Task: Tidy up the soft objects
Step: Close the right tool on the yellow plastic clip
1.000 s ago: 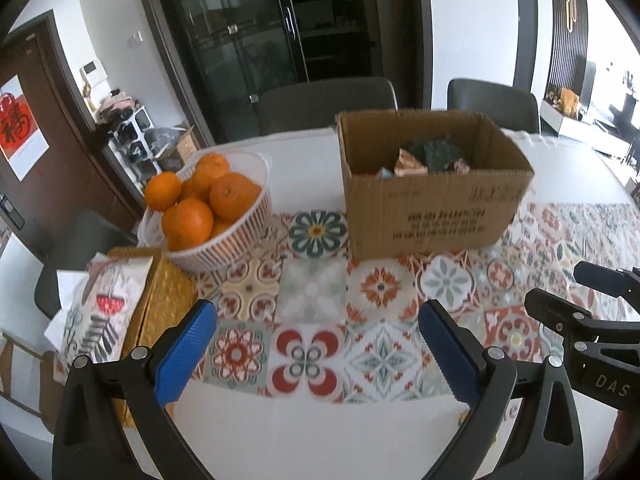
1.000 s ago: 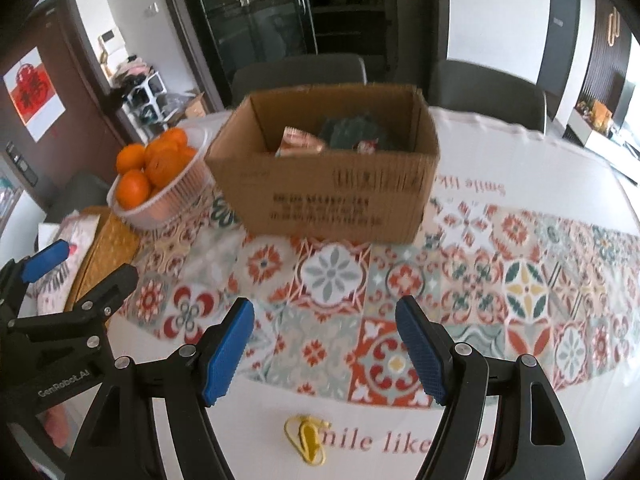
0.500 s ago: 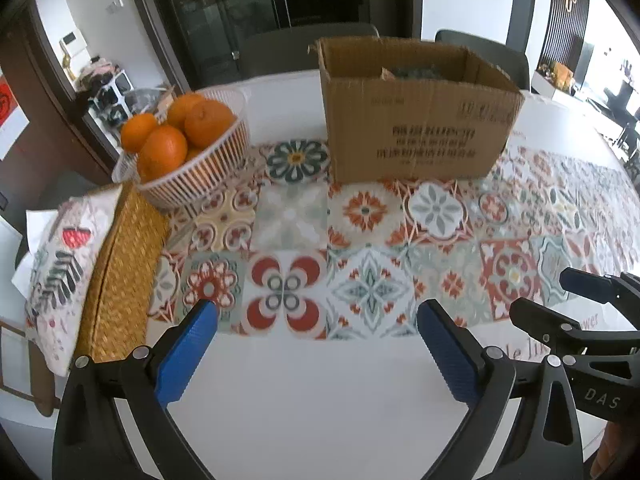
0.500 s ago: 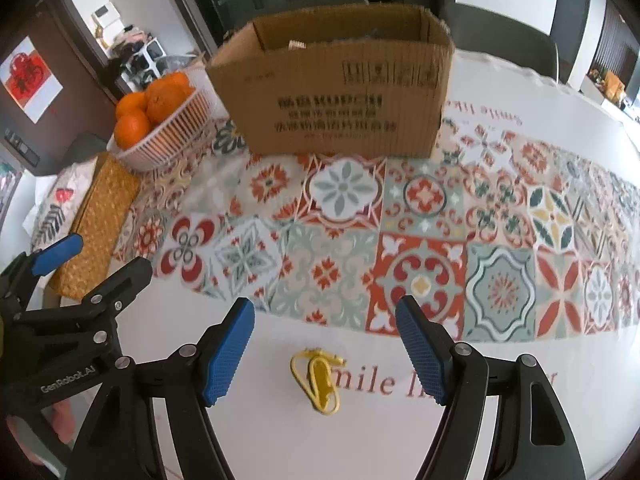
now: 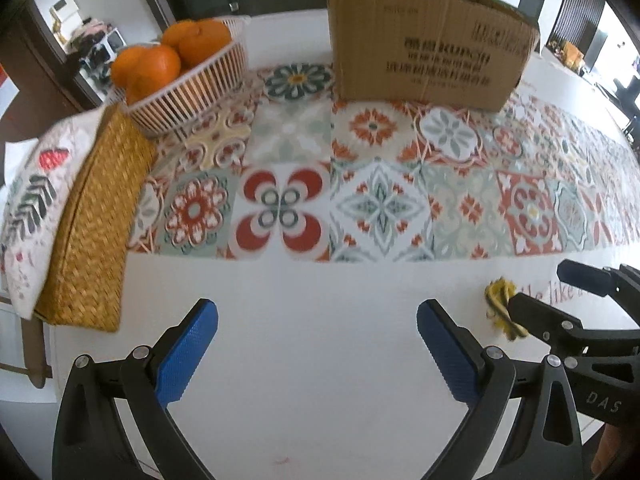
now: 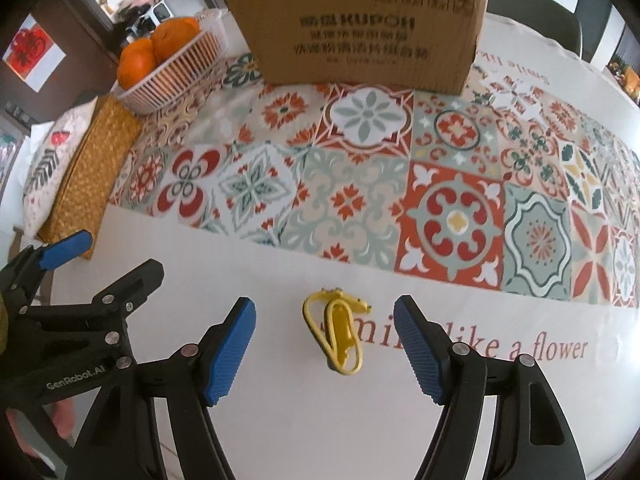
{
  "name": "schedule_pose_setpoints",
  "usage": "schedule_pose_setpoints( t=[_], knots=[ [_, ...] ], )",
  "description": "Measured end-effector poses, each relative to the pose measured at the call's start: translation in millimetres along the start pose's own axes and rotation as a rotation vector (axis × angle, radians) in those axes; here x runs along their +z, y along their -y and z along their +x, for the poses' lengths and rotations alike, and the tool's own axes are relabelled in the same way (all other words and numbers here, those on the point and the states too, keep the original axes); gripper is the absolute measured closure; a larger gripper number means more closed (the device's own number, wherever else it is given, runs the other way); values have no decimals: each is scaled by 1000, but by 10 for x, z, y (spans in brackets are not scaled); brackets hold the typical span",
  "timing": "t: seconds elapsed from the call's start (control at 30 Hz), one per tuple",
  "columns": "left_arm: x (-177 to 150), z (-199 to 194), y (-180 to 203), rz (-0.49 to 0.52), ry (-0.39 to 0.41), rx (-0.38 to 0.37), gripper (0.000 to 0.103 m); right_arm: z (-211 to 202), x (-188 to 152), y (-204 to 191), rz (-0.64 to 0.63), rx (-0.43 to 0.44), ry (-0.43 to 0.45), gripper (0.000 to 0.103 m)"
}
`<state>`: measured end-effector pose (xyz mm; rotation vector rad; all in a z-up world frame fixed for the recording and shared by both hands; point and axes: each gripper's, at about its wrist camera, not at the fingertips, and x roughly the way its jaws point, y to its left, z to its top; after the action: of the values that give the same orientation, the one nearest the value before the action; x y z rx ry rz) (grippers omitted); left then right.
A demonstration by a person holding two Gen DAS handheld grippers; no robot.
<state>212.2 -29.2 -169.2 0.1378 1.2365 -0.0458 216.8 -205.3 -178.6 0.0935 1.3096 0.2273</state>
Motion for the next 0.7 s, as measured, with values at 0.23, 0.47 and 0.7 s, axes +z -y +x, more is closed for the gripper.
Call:
schedule_pose_setpoints(
  t=[0.23,0.47,0.7],
  knots=[
    [-94,162,28,11,-54,-8,1,211,-87,38,3,10,-52,39],
    [-165,355,47,18,-112,-13,1,394,-136,42,6,13,-85,49],
    [-176,430,76,27,-130,-14,1,467,-162,37,3,11,-88,62]
  ],
)
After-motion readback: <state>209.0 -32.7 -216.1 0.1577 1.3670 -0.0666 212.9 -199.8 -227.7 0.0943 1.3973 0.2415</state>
